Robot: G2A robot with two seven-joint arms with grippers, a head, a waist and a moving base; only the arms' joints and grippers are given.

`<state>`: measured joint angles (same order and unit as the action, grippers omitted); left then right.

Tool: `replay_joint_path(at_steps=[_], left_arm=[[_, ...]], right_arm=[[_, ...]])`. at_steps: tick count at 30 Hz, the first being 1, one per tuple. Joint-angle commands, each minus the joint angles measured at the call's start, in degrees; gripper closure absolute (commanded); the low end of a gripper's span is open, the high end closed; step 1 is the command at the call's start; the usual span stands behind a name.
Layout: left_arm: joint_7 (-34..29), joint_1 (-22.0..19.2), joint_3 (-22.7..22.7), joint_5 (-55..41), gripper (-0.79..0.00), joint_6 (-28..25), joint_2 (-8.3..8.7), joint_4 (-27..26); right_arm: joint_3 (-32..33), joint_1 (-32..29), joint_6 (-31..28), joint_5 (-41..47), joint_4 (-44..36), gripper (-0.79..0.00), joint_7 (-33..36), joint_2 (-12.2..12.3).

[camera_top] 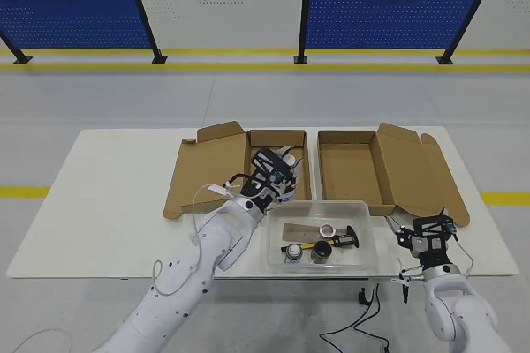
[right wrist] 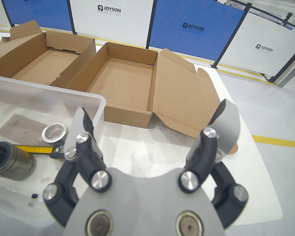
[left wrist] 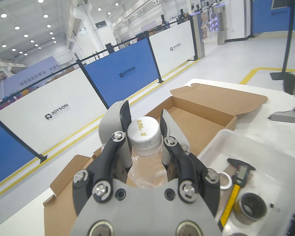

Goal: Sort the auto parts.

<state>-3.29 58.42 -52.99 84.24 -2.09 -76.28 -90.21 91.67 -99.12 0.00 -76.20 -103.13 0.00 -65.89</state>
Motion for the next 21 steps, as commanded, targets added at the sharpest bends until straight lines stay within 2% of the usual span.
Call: replay_joint_path(at_steps=[1, 5, 13, 21], left_arm=[[1.32, -2.03, 1.40, 0.94, 0.000, 1.84, -0.66, 4.40], [3.30, -5.28, 3.36, -0.37, 0.000, 3.92, -2.11, 11.92], [7.58, -9.17, 4.99, -2.54, 0.000, 3.41, -4.05, 21.01], [7.90, -9.59, 5.15, -2.44, 0.000, 2.84, -4.20, 21.79]], right_arm=[[0.00, 0.00, 0.00, 0.00, 0.00, -0.785, 0.00, 0.00], [0.00, 0.00, 0.00, 0.00, 0.00, -0.785, 0.00, 0.00], [0.00, 0.00, 0.00, 0.00, 0.00, -0.785, 0.00, 0.00], [0.00, 0.00, 0.00, 0.00, 0.00, -0.785, 0.00, 0.00]])
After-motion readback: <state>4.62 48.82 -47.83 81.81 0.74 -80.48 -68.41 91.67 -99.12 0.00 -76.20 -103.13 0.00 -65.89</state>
